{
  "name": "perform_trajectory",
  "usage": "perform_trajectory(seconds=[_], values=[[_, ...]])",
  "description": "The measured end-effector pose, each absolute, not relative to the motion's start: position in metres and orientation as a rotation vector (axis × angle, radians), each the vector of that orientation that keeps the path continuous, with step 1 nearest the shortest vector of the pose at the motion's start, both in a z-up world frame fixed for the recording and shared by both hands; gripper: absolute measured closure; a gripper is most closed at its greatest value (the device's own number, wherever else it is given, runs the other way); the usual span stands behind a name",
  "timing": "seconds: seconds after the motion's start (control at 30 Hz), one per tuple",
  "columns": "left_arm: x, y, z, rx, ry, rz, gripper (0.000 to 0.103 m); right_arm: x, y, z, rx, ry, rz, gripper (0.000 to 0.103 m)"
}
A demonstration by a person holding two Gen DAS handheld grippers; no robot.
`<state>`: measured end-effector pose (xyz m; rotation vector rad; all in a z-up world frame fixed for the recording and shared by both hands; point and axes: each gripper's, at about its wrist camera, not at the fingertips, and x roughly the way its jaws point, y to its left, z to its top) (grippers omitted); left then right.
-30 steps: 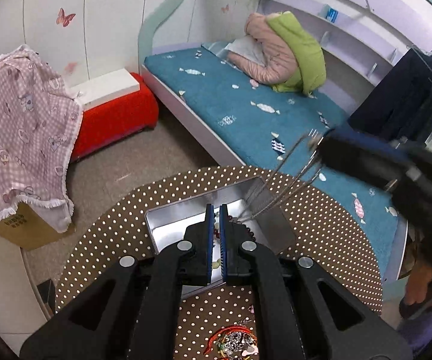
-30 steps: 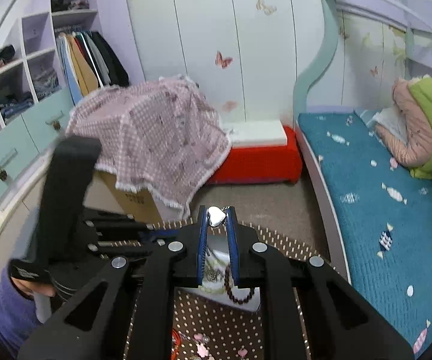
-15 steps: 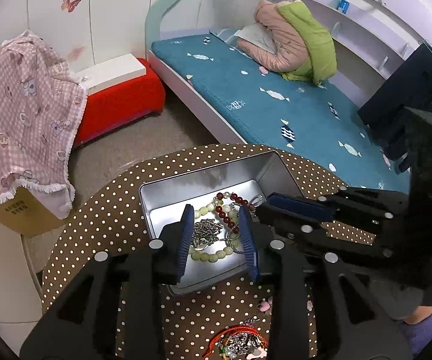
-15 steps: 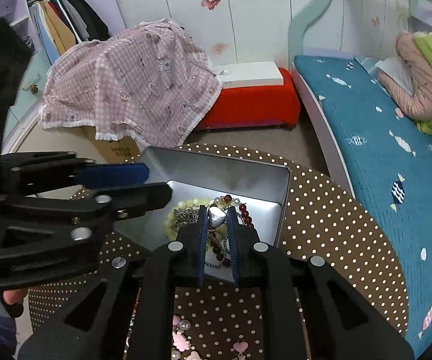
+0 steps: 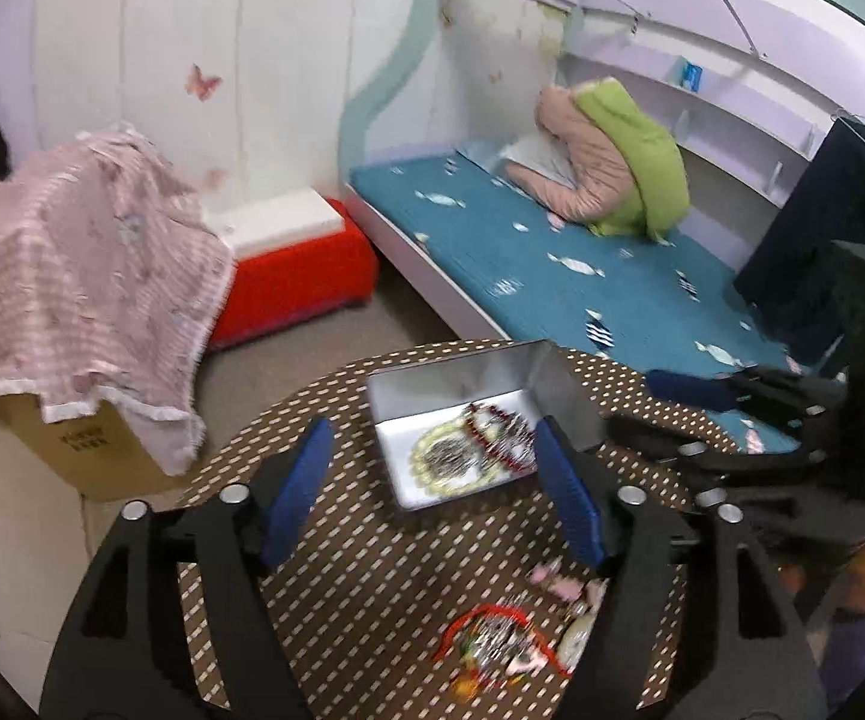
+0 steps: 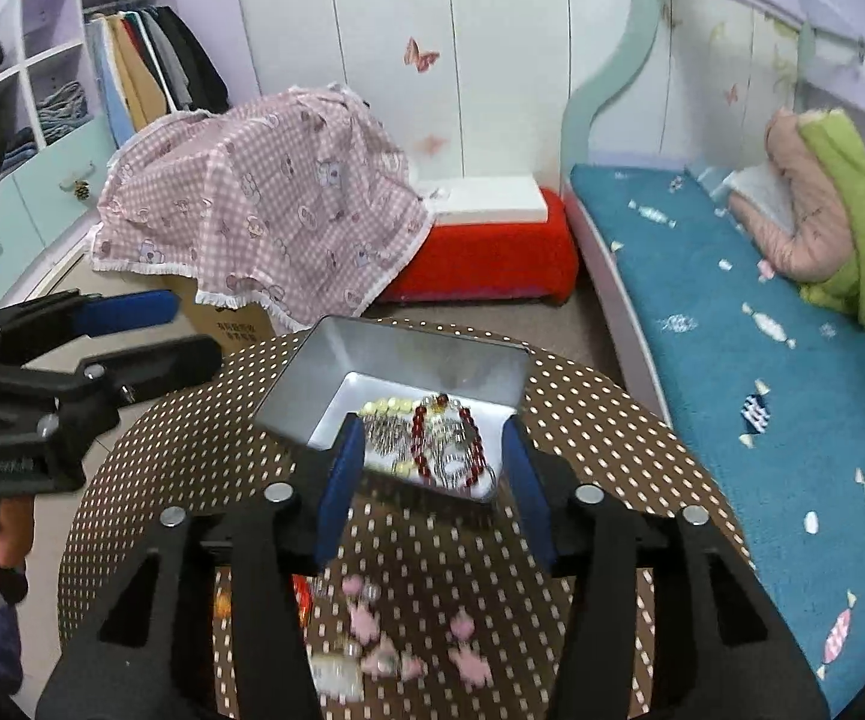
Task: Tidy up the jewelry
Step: 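Move both tools back to the remaining jewelry pile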
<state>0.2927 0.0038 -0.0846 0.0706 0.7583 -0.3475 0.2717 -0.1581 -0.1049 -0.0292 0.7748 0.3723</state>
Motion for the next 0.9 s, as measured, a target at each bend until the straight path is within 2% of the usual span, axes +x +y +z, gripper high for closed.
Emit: perform_trajectory(seconds=[0.27,0.5,0.9], values=[[0.237,0.027,-0.124,0.072,0.792,-0.260,0.030,0.209,-0.175,-0.122,-0.024,0.757,0.332,0.053],[0.213,0.009,-0.176,0.079,0.863,-0.240,0.030,0.184,-0.185,-0.154,0.055,0.821,0.317,0.051],[0.214,-0.002,-0.207,0.034,0.942,-0.242,0.045,0.172,-0.196,-0.179,0.133,0.880,0.343,0.046]])
